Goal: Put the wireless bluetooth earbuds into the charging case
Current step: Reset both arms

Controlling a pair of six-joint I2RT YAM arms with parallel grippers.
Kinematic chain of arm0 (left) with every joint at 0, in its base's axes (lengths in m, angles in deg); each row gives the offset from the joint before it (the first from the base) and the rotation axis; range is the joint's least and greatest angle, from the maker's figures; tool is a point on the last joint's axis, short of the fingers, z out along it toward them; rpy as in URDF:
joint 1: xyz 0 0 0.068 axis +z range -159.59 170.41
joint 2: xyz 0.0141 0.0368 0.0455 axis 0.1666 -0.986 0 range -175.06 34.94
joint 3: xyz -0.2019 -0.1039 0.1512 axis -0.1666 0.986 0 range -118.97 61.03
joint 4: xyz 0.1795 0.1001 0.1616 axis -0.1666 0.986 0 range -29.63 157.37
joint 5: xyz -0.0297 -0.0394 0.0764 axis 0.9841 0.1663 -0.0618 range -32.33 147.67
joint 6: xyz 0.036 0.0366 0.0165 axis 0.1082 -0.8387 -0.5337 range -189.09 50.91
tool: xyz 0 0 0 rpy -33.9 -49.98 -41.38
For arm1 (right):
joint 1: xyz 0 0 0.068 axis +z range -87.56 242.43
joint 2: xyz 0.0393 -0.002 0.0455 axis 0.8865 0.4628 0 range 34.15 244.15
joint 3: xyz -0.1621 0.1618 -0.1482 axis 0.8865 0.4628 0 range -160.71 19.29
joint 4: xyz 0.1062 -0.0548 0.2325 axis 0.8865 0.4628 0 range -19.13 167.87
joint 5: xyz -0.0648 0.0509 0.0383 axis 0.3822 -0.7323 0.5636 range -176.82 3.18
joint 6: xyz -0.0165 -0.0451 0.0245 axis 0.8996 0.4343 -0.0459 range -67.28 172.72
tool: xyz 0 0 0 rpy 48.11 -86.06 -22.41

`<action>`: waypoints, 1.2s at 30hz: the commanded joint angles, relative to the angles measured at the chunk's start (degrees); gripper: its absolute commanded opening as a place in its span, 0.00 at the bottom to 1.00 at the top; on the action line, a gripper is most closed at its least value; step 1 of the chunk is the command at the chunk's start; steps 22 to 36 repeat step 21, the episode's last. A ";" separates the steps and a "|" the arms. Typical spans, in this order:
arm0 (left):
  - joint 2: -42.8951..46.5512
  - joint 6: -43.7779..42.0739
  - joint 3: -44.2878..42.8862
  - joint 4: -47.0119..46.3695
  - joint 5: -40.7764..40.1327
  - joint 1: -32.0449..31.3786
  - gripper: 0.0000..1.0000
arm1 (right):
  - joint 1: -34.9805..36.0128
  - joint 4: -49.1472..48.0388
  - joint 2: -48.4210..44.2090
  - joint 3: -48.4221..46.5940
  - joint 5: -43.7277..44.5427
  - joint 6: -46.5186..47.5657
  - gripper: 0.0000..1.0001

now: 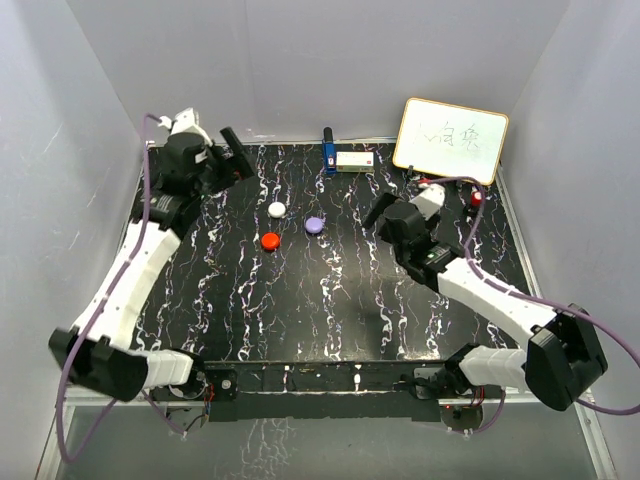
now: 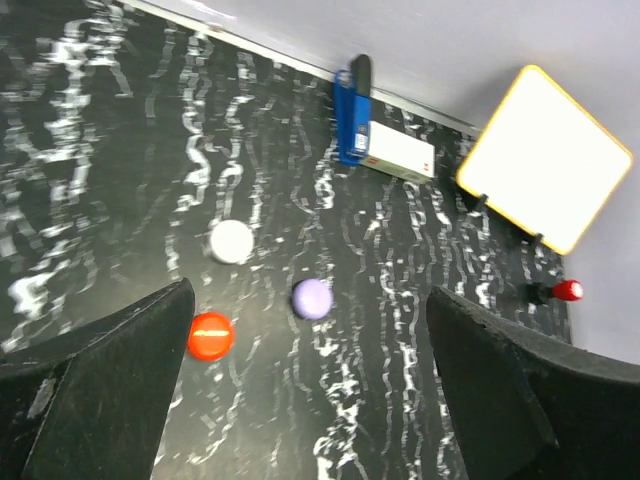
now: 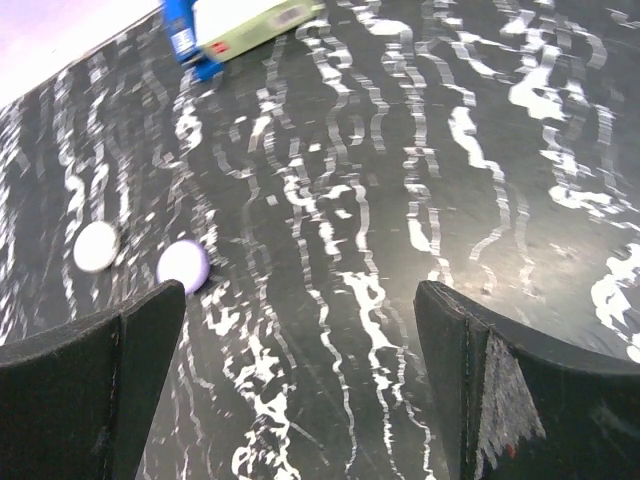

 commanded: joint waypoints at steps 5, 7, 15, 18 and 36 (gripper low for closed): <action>12.31 -5.69 3.67 15.31 -23.58 0.62 0.98 | -11.06 4.06 -10.44 3.27 4.65 -13.74 0.98; 13.46 -7.47 2.80 16.61 -27.44 1.08 0.98 | -11.94 4.38 -9.99 2.04 4.65 -11.66 0.98; 13.36 -10.51 -2.51 20.26 -29.58 4.57 0.98 | -12.48 5.40 -7.01 -0.81 -0.27 -10.59 0.98; 14.42 -11.89 -3.93 18.91 -27.05 4.64 0.98 | -12.55 5.02 -6.98 -0.83 -1.07 -10.41 0.98; 14.58 -12.29 -5.05 18.22 -24.51 4.59 0.99 | -12.53 4.60 -6.86 -1.12 -1.83 -10.04 0.98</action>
